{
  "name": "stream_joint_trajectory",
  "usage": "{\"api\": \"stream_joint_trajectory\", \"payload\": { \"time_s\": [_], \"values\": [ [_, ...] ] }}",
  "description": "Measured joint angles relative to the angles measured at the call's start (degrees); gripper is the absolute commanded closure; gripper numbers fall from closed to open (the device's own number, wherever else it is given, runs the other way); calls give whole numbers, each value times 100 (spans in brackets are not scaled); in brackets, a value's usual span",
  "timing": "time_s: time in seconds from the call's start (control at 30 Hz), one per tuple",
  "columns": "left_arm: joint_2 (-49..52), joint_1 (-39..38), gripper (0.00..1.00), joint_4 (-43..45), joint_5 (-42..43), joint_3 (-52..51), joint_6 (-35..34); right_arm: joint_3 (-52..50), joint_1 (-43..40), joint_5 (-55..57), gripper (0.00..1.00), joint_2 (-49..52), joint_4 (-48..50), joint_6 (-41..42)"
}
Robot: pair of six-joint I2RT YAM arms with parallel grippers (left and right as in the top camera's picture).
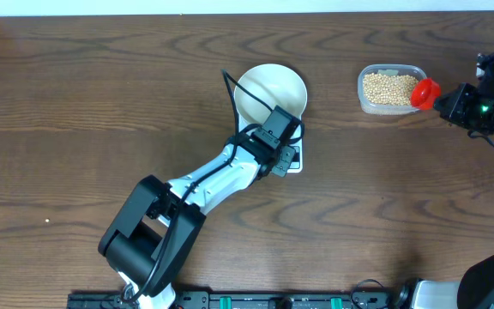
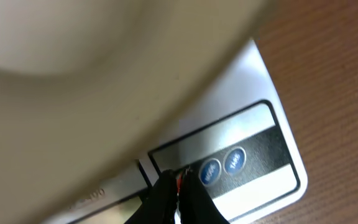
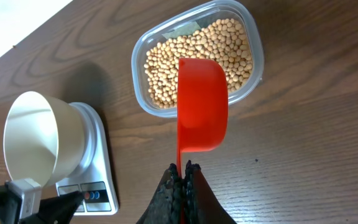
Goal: Scoop item into bowl and weigh 50g on scale
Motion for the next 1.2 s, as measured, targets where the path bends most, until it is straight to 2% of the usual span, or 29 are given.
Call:
{"api": "stream_joint_trajectory", "payload": {
  "time_s": [0.73, 1.2],
  "values": [
    [192, 7, 93, 103, -4, 7, 28, 0, 0, 66, 99, 0, -20, 0],
    [168, 7, 93, 118, 13, 7, 422, 0, 0, 131, 99, 0, -26, 0]
  ]
}}
